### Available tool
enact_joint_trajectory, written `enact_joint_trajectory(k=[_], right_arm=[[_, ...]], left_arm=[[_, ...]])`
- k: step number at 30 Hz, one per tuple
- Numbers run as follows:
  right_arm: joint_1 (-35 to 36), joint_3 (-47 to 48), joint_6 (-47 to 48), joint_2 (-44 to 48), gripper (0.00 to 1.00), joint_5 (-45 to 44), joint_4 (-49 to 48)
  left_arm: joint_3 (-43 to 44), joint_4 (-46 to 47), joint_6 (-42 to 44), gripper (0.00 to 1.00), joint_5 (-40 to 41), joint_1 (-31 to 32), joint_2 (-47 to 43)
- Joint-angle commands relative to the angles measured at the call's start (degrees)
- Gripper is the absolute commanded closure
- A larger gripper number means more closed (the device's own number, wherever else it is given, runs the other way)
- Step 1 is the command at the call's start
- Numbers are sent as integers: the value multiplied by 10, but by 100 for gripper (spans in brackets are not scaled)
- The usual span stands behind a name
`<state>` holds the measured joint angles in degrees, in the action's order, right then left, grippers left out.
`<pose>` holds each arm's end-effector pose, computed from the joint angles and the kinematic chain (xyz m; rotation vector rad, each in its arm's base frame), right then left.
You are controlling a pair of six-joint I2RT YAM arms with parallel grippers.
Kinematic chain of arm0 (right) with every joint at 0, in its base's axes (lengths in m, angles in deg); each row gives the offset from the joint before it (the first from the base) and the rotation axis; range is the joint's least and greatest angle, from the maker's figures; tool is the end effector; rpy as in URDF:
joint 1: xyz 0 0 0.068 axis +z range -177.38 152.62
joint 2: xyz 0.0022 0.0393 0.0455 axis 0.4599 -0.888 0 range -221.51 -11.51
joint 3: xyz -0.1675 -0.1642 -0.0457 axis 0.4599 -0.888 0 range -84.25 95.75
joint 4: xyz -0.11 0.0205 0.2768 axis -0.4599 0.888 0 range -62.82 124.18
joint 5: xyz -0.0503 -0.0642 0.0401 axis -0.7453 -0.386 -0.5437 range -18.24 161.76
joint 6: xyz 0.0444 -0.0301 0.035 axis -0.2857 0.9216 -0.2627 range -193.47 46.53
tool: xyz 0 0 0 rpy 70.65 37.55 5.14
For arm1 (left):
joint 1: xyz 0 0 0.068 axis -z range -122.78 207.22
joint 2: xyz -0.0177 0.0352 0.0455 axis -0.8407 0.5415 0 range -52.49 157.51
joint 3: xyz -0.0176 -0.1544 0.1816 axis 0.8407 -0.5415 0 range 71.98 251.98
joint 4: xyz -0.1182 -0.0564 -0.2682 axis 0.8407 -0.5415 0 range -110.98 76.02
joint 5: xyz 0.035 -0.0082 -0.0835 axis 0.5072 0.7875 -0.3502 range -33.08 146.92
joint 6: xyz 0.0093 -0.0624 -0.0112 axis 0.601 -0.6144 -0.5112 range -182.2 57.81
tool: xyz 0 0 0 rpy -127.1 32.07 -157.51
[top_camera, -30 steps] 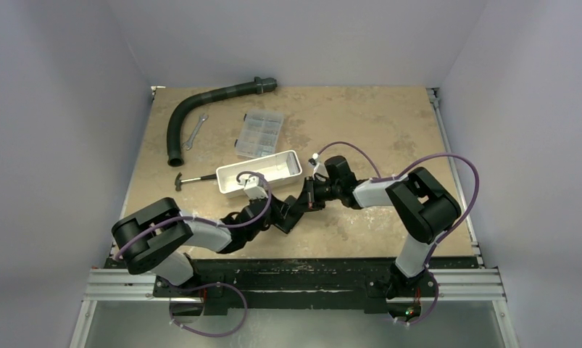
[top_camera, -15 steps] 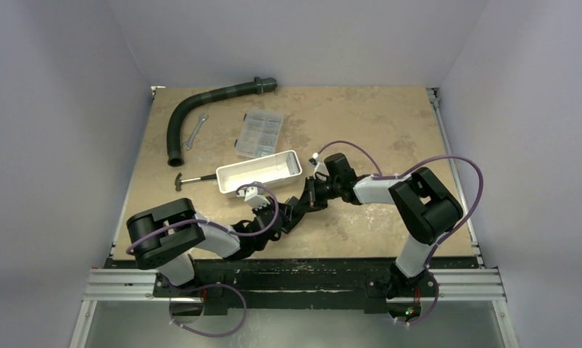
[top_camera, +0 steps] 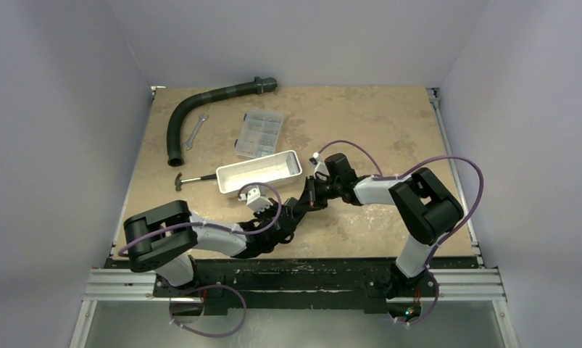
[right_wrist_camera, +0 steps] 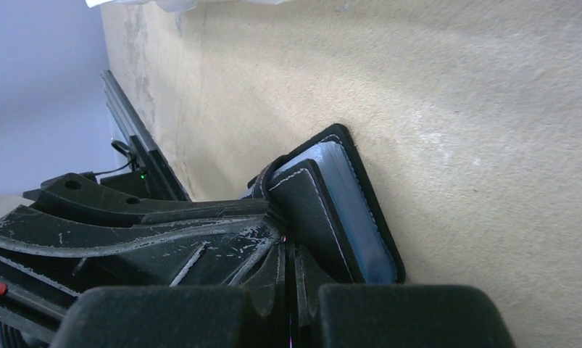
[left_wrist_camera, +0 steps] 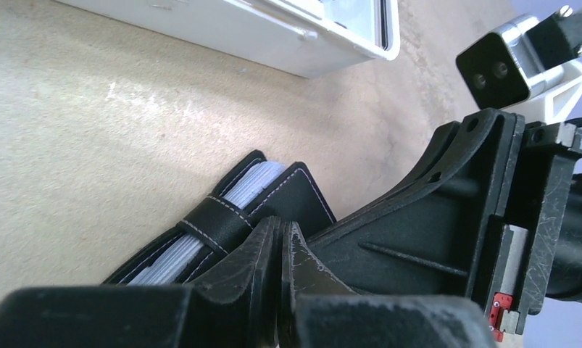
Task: Put the credit cards into the card holder
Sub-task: Close the card holder at the center of the board.
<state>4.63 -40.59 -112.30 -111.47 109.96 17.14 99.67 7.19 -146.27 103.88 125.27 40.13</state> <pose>0.2766 0.2091 0.0540 -0.2041 2.5929 1.3261 0.1396 -0.2490 0.0355 -0.6759 2.0185 -0.6482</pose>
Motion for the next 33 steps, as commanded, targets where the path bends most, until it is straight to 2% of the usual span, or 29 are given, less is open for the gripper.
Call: enact_joint_trajectory(k=[1,4,7,8,11,17,19,22,24,26,28,31,33], right_arm=[[8,-19,5,-14,97,-104,-91],[9,-31,1,-7,94,-103,-95],[12,-36,-3,-5,93,-102,-100],[13,-36,-5,-5,92,-102,-103],[19,-34,-8,-4,92,-104,-102],[33,-16,4,4,86,-104,-79],[45,-7,12,17,82,-121,-56],[73,14,33,42,75,-166,-1],[83,24,38,61,70,-185,20],[88,18,35,84,66,-192,22],[89,7,41,110,56,-183,20],[100,-16,71,150,43,-166,27],[110,-30,79,166,42,-155,34]], left_arm=[[-41,-418,45,100,-203,44,5],[-48,-427,67,100,-207,22,-94],[-47,-431,96,88,-205,-4,-182],[-45,-427,111,82,-213,-15,-201],[-25,-421,157,72,-232,-43,-240],[72,-474,247,62,-257,-94,-280],[108,-495,284,56,-262,-110,-295],[153,-528,339,53,-280,-151,-307],[168,-518,392,52,-324,-183,-310],[175,-488,436,51,-401,-216,-297],[180,-465,459,52,-446,-241,-276],[175,-407,478,51,-492,-249,-253],[165,-359,476,51,-530,-249,-229]])
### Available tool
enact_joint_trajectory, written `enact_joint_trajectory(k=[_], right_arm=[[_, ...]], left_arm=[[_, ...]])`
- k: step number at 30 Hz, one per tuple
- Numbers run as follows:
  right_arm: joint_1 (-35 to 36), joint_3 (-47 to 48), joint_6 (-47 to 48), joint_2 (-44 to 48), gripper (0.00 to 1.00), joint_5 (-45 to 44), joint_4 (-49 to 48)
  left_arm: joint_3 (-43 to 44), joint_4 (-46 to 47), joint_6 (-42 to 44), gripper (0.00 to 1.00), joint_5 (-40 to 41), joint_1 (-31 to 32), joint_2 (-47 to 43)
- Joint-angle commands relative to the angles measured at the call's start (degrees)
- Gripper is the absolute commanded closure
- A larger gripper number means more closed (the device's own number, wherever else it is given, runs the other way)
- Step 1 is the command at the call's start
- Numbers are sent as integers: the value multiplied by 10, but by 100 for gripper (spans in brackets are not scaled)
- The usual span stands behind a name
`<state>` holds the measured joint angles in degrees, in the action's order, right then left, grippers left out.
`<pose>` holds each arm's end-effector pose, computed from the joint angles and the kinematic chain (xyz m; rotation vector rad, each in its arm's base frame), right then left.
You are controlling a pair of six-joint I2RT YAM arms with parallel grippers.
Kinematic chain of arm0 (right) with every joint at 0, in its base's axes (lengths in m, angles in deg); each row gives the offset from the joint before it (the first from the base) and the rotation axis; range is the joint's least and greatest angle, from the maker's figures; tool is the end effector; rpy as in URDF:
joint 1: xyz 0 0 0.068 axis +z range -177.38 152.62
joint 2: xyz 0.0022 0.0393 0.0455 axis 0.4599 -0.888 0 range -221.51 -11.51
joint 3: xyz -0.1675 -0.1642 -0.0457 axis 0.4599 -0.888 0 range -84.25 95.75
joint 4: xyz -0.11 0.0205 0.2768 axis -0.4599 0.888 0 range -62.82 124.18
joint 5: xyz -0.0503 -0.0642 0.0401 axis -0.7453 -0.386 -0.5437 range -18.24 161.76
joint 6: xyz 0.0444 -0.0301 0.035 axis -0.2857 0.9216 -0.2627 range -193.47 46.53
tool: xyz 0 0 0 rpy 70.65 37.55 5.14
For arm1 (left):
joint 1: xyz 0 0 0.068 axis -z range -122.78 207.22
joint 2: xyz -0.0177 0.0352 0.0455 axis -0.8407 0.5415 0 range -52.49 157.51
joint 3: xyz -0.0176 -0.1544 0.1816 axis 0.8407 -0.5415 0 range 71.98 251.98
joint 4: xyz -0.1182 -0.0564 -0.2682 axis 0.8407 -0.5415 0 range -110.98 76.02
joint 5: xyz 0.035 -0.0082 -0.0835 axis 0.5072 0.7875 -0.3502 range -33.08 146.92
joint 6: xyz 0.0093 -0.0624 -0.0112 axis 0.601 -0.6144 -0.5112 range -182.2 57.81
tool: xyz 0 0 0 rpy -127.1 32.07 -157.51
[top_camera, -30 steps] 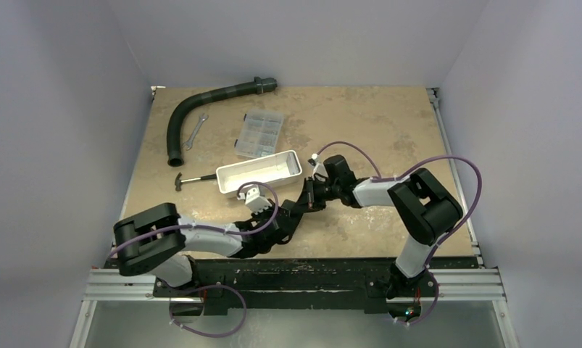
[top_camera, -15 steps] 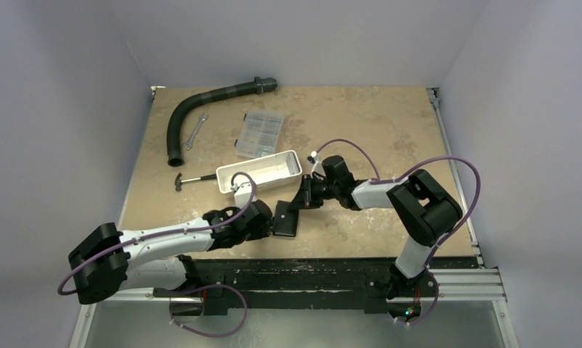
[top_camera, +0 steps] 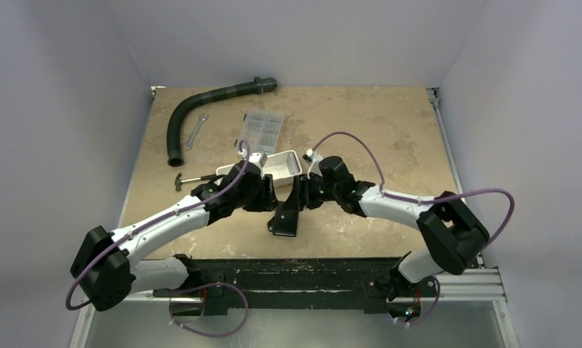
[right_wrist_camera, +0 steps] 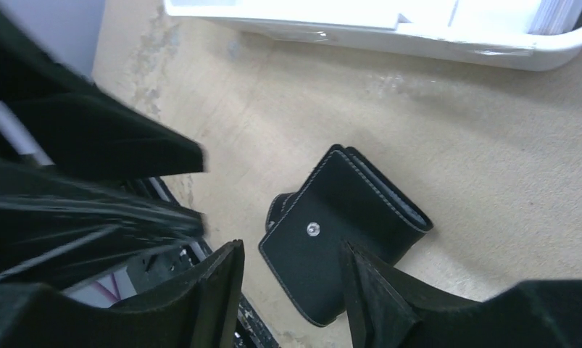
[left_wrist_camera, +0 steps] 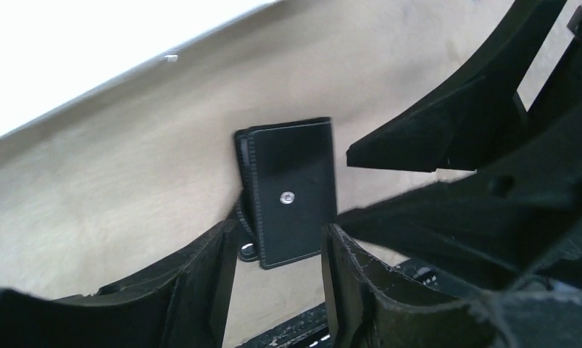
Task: Put the credit cards into the card holder
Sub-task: Close the card holder at the center of the board.
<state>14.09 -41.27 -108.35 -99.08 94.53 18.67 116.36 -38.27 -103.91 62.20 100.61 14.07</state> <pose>0.2508 0.2472 0.1148 -0.3817 2.3727 1.1299 0.2210 -0.2026 0.1823 -0.0091 2.4610 -0.5808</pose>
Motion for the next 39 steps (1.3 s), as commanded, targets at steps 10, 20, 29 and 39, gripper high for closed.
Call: enact_joint_trajectory(k=[10,20,29,39], right_arm=[[127,-81,-36,5,64,60,-104],[58,-154,-107,-5,77,-136,-145],[-48,-88,9,73,47,-207,14],[-71,-73,41,96,28,-77,114]], left_arm=[[-48,145,56,51,-56,25,143],[-107,174,-35,57,18,90,170],[-162,284,-127,60,-135,139,120],[15,50,-4,49,-59,121,16]])
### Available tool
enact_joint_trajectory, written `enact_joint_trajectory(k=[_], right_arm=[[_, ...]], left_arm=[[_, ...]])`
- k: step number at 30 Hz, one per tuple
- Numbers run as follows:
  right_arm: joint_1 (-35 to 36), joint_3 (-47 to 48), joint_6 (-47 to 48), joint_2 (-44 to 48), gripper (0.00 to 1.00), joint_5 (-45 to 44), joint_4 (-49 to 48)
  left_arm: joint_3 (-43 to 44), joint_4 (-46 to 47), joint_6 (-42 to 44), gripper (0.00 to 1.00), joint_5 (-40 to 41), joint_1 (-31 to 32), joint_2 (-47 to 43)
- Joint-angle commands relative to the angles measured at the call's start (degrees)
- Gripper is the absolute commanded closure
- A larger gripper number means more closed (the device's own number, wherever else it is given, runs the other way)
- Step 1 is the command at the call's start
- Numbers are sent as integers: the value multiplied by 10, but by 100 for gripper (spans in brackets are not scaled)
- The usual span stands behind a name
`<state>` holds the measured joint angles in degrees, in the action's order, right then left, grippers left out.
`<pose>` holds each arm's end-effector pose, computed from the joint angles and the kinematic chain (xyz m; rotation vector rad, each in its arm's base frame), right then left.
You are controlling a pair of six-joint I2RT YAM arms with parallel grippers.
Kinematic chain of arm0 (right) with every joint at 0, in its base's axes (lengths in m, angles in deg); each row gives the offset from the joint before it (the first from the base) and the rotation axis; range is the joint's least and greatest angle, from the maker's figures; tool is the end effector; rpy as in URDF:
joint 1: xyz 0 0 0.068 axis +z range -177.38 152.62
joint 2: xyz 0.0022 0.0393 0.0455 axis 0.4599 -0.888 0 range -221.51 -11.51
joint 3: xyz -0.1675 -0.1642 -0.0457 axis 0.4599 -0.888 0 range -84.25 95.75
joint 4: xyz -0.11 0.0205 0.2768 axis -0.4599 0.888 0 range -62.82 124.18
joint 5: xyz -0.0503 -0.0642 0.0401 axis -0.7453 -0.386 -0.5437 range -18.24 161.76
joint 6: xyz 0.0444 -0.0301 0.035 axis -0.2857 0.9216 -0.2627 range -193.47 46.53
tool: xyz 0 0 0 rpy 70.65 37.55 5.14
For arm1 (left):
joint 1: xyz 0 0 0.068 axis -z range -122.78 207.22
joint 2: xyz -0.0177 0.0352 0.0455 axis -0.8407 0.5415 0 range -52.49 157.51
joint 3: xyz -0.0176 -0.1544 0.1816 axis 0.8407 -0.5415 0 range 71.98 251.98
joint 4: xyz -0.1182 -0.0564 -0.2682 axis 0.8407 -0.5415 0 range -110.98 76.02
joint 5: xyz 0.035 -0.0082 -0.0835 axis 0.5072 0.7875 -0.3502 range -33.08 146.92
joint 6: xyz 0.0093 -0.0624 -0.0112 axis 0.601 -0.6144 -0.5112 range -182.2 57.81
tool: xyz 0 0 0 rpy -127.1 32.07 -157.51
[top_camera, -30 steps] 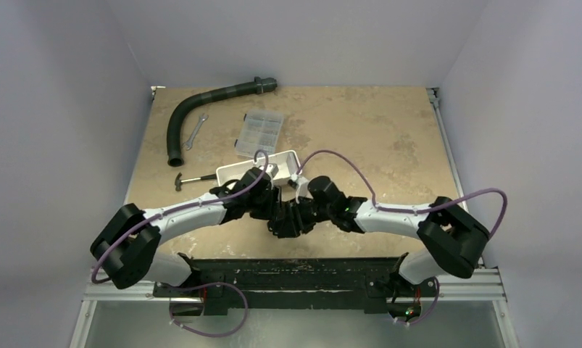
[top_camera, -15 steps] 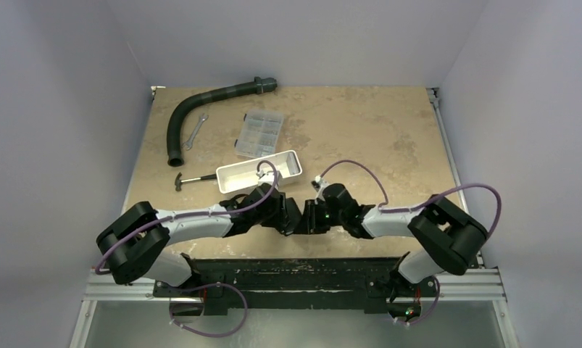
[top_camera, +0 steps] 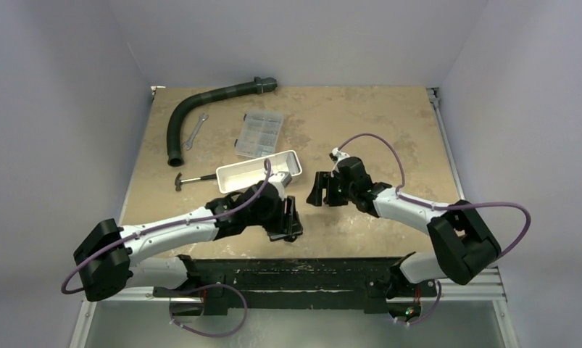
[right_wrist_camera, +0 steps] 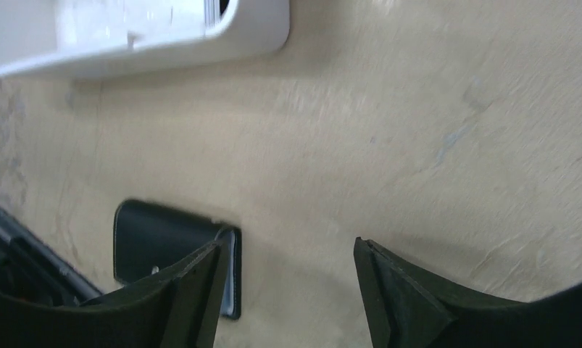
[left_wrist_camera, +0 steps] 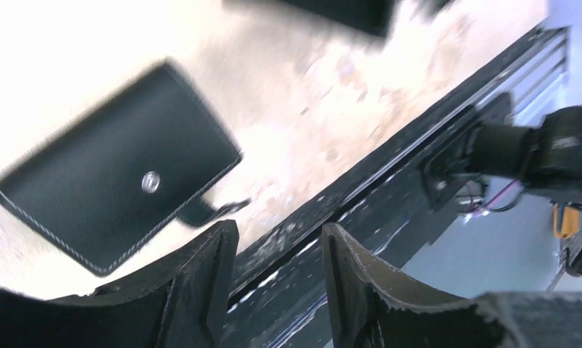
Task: Put the credit cards into the card holder
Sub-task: Close the card holder at the center of the board.
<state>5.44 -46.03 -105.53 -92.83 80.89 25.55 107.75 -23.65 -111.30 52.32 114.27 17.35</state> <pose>0.2698 0.1834 0.1078 -0.1024 2.4036 0.7432 0.1595 -0.2533 0.1335 0.2214 2.5509 -0.9360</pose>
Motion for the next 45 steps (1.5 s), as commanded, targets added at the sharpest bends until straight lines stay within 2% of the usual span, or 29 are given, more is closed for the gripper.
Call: enact_joint_trajectory(k=[1,4,7,10,16,20,28,33,39,42,45], right_arm=[[22,-37,9,48,27,75,36],[59,-67,12,97,26,96,-2],[99,-82,28,128,38,101,-47],[107,-81,35,100,44,141,-94],[111,-80,45,38,51,208,-167],[116,-69,70,18,54,226,-153],[138,-69,79,-4,62,237,-151],[144,-60,78,-21,75,232,-159],[147,-50,81,-29,85,212,-147],[149,-53,81,-19,99,201,-149],[150,-51,79,-4,100,191,-149]], left_arm=[[115,-108,84,49,44,-25,-13],[133,-118,112,50,72,-54,3],[120,-107,117,56,70,-79,27],[93,-94,108,62,75,-84,37],[37,-79,81,61,64,-84,15],[15,-75,70,58,49,-85,3],[-15,-73,62,57,49,-85,10],[-23,-59,60,58,49,-84,31],[-34,-48,58,59,49,-84,35],[-36,-48,59,59,49,-85,33],[-36,-50,63,59,38,-85,35]])
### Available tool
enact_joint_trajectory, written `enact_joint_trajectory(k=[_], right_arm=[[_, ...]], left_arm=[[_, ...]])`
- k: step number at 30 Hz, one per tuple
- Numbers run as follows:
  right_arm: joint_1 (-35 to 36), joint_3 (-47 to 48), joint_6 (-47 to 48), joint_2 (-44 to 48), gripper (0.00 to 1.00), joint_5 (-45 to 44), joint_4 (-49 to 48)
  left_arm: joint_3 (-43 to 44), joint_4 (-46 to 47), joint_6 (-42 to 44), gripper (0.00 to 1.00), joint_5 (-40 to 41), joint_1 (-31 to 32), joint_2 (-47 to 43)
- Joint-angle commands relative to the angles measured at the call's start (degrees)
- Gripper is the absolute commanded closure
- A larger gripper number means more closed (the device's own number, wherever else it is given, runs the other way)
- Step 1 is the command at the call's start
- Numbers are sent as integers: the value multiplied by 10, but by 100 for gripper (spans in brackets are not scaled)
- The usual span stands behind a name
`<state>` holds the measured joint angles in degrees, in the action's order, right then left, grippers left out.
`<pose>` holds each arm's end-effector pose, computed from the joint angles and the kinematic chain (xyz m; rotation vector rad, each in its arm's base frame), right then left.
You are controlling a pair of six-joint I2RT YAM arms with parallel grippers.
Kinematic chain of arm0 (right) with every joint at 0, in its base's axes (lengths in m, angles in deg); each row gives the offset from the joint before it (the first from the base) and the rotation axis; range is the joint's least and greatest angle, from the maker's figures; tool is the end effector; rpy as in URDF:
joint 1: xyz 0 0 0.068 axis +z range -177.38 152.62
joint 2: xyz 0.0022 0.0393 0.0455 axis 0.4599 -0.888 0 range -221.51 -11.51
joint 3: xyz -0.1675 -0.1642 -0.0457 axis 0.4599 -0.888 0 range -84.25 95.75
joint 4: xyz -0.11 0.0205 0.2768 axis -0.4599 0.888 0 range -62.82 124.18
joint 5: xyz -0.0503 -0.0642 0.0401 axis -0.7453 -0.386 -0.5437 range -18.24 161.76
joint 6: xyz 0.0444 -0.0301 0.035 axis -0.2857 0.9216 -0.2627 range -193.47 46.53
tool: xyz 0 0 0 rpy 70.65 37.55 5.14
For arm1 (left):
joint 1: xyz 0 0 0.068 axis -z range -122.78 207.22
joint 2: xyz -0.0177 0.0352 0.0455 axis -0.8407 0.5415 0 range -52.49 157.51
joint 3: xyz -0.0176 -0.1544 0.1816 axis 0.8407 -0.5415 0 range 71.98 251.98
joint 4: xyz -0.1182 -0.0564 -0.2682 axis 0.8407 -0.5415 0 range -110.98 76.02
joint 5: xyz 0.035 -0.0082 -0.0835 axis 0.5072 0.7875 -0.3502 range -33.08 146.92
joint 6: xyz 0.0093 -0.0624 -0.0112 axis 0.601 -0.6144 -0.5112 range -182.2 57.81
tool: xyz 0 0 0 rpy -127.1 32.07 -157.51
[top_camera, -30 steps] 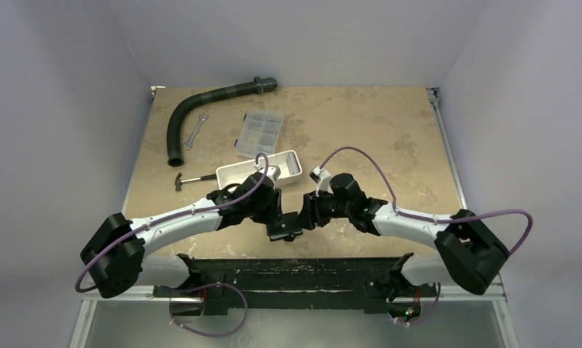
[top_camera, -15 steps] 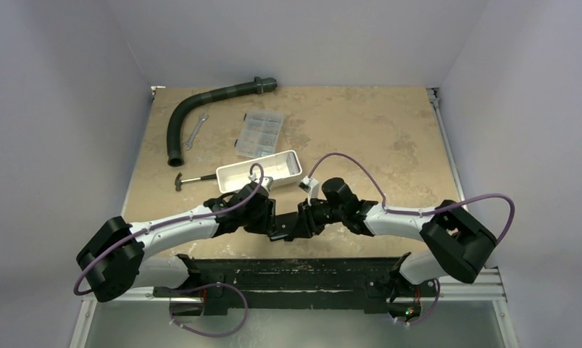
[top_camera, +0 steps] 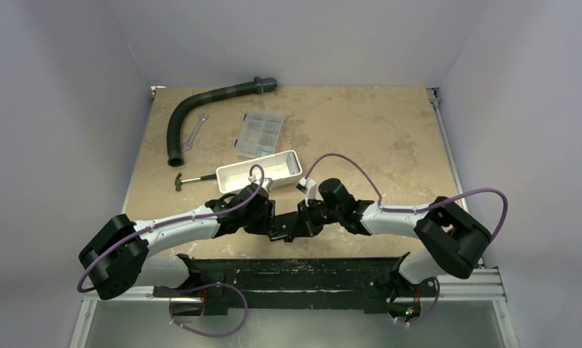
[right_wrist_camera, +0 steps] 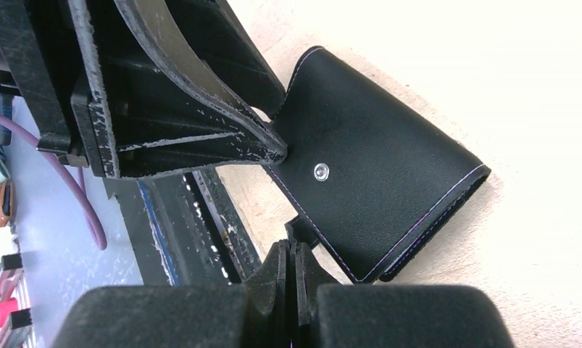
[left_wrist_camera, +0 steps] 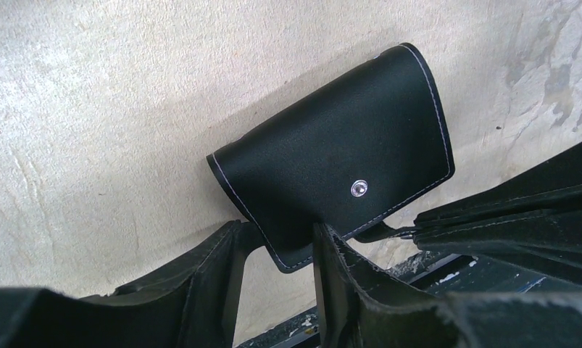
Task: Put the credit cards into the card holder
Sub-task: Close the card holder at the center of the board.
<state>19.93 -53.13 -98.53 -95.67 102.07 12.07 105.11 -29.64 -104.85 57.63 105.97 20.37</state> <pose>0.1903 0.2431 0.0782 -0.7810 2.3130 1.2269 0.1849 -0.2098 0.0950 0.1361 2.6484 -0.5799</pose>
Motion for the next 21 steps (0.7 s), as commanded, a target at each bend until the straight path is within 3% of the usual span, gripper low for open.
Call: enact_joint_trajectory(k=[1,21], right_arm=[[5,24,10,27,100,-23,-13],[31,92,36,-26,100,-146,14]], left_arm=[[-10,10,-1,59,-17,-2,6],[-22,14,7,60,-24,-2,17]])
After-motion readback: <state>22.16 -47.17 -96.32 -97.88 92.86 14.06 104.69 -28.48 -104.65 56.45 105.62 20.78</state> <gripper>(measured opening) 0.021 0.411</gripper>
